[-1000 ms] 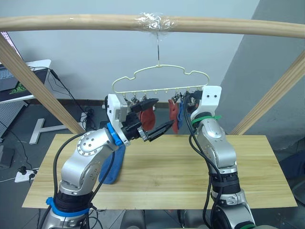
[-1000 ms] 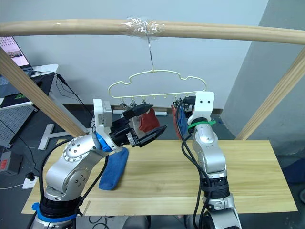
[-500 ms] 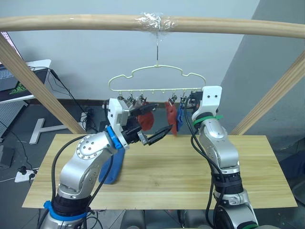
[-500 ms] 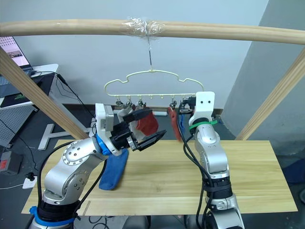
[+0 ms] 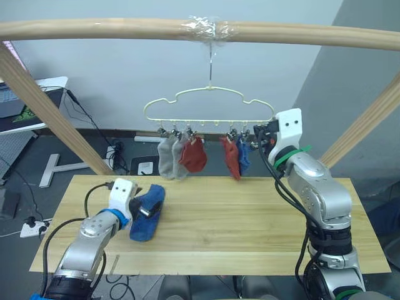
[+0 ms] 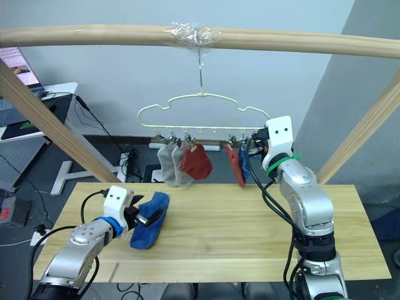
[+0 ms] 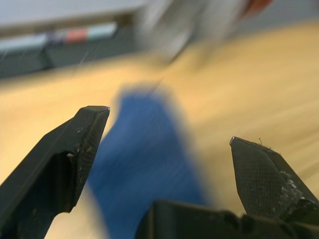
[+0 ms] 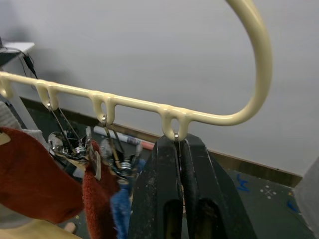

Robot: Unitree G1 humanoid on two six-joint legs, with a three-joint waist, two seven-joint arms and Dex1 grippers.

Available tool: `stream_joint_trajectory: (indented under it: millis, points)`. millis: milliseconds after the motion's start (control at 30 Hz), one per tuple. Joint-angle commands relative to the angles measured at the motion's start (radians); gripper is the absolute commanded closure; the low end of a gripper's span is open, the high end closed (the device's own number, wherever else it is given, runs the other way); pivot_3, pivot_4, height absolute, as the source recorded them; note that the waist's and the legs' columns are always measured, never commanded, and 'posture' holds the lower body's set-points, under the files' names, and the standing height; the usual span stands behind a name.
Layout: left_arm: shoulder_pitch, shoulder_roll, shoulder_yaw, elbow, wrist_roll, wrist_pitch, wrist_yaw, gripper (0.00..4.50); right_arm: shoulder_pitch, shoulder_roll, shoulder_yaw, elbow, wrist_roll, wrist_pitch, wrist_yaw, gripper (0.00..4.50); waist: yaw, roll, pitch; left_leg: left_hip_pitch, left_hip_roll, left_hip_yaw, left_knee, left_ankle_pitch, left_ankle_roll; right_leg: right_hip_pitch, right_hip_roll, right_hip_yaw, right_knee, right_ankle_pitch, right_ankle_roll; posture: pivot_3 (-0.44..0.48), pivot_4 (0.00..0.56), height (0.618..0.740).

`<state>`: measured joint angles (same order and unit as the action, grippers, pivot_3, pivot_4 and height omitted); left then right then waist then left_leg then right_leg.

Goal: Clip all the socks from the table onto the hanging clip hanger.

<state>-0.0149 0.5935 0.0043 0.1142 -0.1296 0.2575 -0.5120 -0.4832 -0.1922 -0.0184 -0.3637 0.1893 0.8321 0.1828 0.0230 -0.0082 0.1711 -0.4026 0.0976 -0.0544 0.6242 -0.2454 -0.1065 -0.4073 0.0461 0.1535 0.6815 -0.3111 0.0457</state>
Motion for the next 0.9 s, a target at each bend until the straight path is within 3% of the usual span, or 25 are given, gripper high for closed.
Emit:
stream_joint_trajectory:
  millis: [33,233,633,733,900]
  points:
    - [-0.057,-0.015,0.007,0.101,0.053,-0.105,0.030,0.00,0.001,-0.009,-0.014,-0.031,0.014,0.021,0.002,4.48,0.007,0.000,0.001,0.000,0.000,0.000,0.000,0.000,0.000,0.000,0.000,0.000,0.000,0.000,0.000,0.126,0.176,0.740]
    - [-0.114,-0.080,0.030,0.236,-0.033,-0.095,-0.084,0.00,-0.013,-0.016,-0.027,-0.037,0.016,0.040,-0.007,4.48,0.002,0.000,0.001,0.000,0.000,0.002,0.000,0.000,0.000,0.000,0.000,0.000,0.000,0.000,0.000,0.108,0.170,0.740]
    - [-0.192,-0.089,0.007,0.365,0.006,-0.107,-0.136,0.00,-0.009,-0.019,-0.029,-0.067,0.025,0.065,-0.029,4.48,-0.001,-0.001,0.000,0.000,0.001,0.001,0.000,0.000,0.000,0.000,0.000,0.000,0.001,0.000,0.000,0.082,0.171,0.740]
    - [-0.193,-0.067,-0.023,0.410,0.051,-0.119,-0.155,0.55,-0.014,-0.026,-0.037,-0.065,0.027,0.069,-0.029,4.50,0.000,0.000,0.000,0.000,0.001,0.001,0.000,0.000,0.000,0.000,0.000,0.000,0.001,0.000,0.000,0.076,0.172,0.740]
    - [-0.205,-0.068,-0.015,0.446,0.056,-0.131,-0.167,2.06,-0.031,-0.032,-0.051,-0.048,0.034,0.069,-0.028,4.50,-0.001,0.000,0.000,0.000,0.001,0.001,0.000,0.000,0.000,0.000,0.000,0.000,0.001,0.000,0.000,0.075,0.173,0.740]
